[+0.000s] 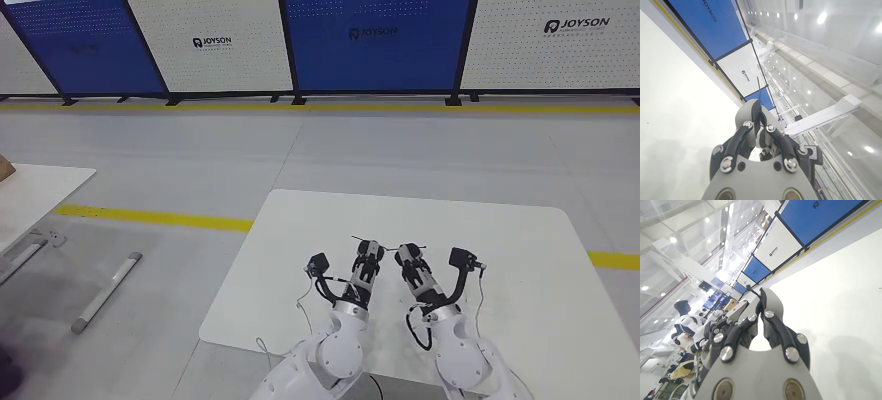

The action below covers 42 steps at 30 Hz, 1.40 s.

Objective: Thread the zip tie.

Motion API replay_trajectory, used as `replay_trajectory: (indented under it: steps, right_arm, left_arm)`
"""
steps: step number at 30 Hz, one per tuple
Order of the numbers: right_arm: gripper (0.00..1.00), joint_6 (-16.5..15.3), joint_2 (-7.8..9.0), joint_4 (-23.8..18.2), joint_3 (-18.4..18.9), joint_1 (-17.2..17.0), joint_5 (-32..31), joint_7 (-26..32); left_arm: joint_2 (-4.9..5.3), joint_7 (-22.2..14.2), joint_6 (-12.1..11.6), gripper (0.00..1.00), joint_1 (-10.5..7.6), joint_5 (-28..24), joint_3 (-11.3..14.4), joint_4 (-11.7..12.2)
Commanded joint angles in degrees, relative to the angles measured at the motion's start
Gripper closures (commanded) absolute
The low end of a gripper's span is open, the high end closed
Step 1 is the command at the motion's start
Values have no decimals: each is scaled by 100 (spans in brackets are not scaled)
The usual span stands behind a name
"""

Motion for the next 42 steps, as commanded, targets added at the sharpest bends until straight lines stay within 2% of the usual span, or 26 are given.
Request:
replay_trajectory:
  steps: [1,11,18,20,21,22,23,25,28,30,31,33,38,40,42]
  right_arm:
    - [100,-31,-5,17,-16,20,57,60]
    - [100,-96,-13,63,-10,120,210,289]
    - [100,-68,0,-41,41,80,123,295]
    - [100,-53,2,-52,46,76,104,303]
    - [100,-44,2,-57,47,76,95,306]
    - [100,-34,2,-60,44,78,76,307]
    - [100,-23,2,-61,42,81,51,301]
    - [100,-11,0,-64,34,81,30,287]
    - [100,3,-2,-62,36,87,14,266]
    - [100,11,-3,-58,45,94,8,261]
    - [100,15,-2,-60,49,95,2,260]
    - [100,28,-1,-66,57,95,-31,254]
    - [100,74,0,-105,39,82,-139,245]
    - [100,85,-3,-121,27,74,-155,235]
    - [100,89,-5,-128,17,68,-172,222]
  left_arm:
    - [-4,-31,-22,100,12,26,-7,-17]
    - [-24,-90,-80,100,95,27,-115,-82]
    - [-49,-122,33,100,110,41,-152,-69]
    - [-53,-146,40,51,110,45,-164,-73]
    - [-56,-152,38,37,113,42,-169,-74]
    - [-58,-154,38,32,116,59,-180,-74]
    - [-59,-147,36,22,121,66,-192,-77]
    - [-60,-121,58,32,122,149,-211,-72]
    - [-62,-69,105,30,130,306,-225,-62]
    - [-67,-61,102,33,141,310,-247,-79]
    - [-68,-52,102,51,146,332,-254,-84]
    - [-66,-59,127,60,149,488,-251,-84]
    - [-78,-114,236,65,150,752,-175,-75]
    - [-93,-121,256,73,127,746,-154,-58]
    - [-106,-132,277,75,99,735,-154,-24]
